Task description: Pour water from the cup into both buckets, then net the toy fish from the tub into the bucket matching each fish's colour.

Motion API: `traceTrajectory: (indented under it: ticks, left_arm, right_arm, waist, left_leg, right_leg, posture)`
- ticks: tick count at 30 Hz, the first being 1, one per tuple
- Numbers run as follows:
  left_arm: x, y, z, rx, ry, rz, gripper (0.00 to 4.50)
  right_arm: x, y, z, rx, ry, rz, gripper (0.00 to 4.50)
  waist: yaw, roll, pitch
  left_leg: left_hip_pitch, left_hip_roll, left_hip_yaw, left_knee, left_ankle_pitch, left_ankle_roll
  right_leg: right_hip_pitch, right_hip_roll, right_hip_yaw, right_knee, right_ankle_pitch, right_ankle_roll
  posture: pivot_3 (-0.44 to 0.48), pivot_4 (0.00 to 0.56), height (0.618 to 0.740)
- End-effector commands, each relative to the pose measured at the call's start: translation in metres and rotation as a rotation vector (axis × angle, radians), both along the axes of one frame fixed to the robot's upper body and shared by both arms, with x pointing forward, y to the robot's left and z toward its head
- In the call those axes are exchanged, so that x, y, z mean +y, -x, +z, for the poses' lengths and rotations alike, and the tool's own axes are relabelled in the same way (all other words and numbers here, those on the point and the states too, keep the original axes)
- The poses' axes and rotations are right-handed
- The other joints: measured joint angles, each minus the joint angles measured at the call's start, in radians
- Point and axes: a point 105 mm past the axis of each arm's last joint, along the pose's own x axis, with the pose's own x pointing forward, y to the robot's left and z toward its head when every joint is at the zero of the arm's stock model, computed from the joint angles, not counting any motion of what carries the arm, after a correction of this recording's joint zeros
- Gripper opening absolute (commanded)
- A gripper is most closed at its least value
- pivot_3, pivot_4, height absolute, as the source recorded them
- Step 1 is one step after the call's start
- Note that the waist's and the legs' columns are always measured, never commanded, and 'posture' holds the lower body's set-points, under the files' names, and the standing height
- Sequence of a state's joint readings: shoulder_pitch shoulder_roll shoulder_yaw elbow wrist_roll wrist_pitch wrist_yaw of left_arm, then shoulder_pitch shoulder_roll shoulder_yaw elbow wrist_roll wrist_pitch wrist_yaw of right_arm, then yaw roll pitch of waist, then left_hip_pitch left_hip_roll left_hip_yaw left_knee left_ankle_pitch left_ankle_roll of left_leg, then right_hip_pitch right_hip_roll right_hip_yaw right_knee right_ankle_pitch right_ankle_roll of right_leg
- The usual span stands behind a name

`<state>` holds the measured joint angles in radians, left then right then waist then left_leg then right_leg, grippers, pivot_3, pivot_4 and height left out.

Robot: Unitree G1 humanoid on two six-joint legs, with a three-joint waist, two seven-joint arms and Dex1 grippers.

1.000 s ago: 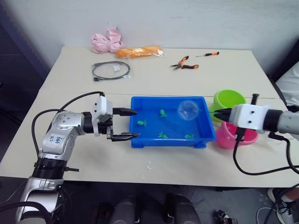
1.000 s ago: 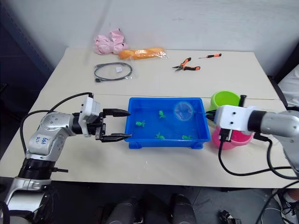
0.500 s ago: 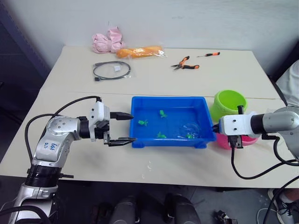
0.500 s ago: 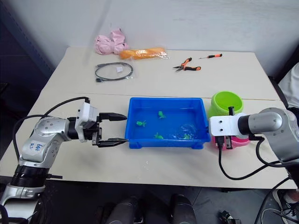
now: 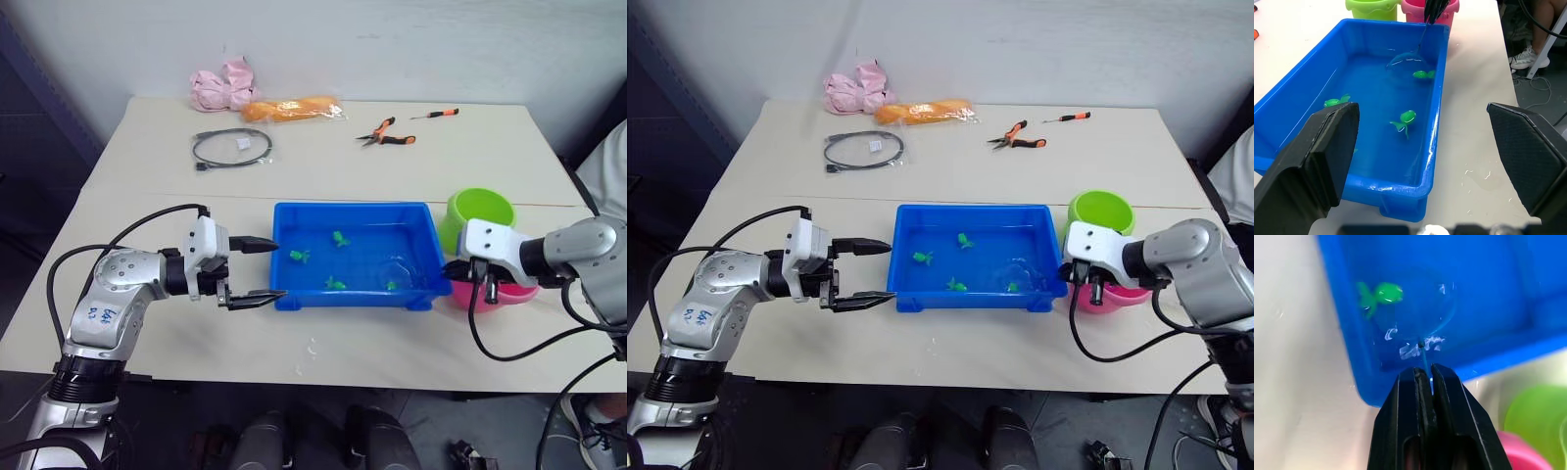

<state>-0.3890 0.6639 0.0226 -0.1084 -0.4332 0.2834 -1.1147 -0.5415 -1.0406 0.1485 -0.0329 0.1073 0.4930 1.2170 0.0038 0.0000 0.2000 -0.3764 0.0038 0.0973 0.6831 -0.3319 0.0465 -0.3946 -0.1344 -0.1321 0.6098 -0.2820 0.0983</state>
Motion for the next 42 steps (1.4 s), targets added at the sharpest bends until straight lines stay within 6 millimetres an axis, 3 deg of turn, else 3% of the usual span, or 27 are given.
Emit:
traceTrajectory:
  ticks: [1, 7, 13, 17, 25, 36, 42]
  left_arm:
    - [-0.002, 0.004, 0.009, -0.037, 0.019, -0.011, 4.47]
    - [-0.004, 0.001, 0.010, -0.038, 0.024, -0.012, 4.47]
    - [-0.006, 0.000, 0.012, -0.040, 0.022, -0.020, 4.47]
    - [-0.007, -0.002, 0.012, -0.040, 0.023, -0.024, 4.47]
    - [-0.009, -0.003, 0.012, -0.041, 0.029, -0.022, 4.47]
    - [-0.003, 0.000, 0.010, -0.037, 0.028, 0.002, 4.47]
    - [-0.006, -0.005, 0.021, -0.044, 0.108, 0.024, 4.47]
  right_arm:
    - [0.000, -0.004, 0.016, -0.031, -0.075, -0.058, 0.00]
    - [-0.005, -0.013, 0.019, -0.077, -0.110, -0.141, 0.00]
    - [-0.005, -0.004, 0.015, -0.163, 0.185, 0.104, 0.00]
    - [0.006, 0.002, 0.010, -0.146, 0.199, 0.184, 0.00]
    - [0.031, 0.007, 0.003, -0.055, -0.018, 0.127, 0.00]
    - [0.023, 0.001, 0.011, 0.005, -0.315, -0.097, 0.00]
    - [0.023, 0.018, 0.028, -0.073, -0.479, -0.070, 0.00]
  waist:
    - [-0.002, 0.000, 0.000]
    - [-0.004, 0.000, 0.000]
    - [-0.003, 0.000, 0.000]
    - [-0.004, 0.000, 0.000]
    - [-0.003, 0.000, 0.000]
    - [-0.001, 0.000, 0.000]
    - [-0.001, 0.000, 0.000]
  left_leg:
    - [0.000, 0.000, 0.000, 0.000, 0.000, 0.000]
    - [0.000, 0.000, 0.000, 0.000, 0.000, 0.000]
    - [0.000, -0.001, 0.000, 0.000, 0.000, 0.000]
    - [0.000, -0.001, 0.001, 0.000, 0.000, 0.000]
    - [0.000, 0.000, 0.000, 0.000, 0.000, -0.001]
    - [0.000, 0.000, 0.000, 0.000, 0.000, -0.001]
    - [0.000, 0.000, 0.000, 0.000, 0.000, -0.001]
  right_leg:
    - [0.000, 0.000, 0.000, 0.000, 0.000, 0.000]
    - [0.000, 0.000, 0.000, 0.000, 0.000, 0.000]
    - [0.000, 0.000, 0.000, 0.000, 0.000, 0.000]
    - [0.000, 0.001, 0.000, 0.000, 0.000, 0.000]
    - [0.000, 0.001, 0.000, 0.000, 0.000, 0.000]
    - [0.000, 0.000, 0.000, 0.000, 0.000, 0.000]
    - [0.000, 0.001, 0.000, 0.000, 0.000, 0.000]
  posture:
    - [0.000, 0.150, 0.740]
    - [0.000, 0.150, 0.740]
    - [0.000, 0.150, 0.740]
    - [0.000, 0.150, 0.740]
    - [0.000, 0.150, 0.740]
    - [0.000, 0.150, 0.740]
    - [0.000, 0.150, 0.740]
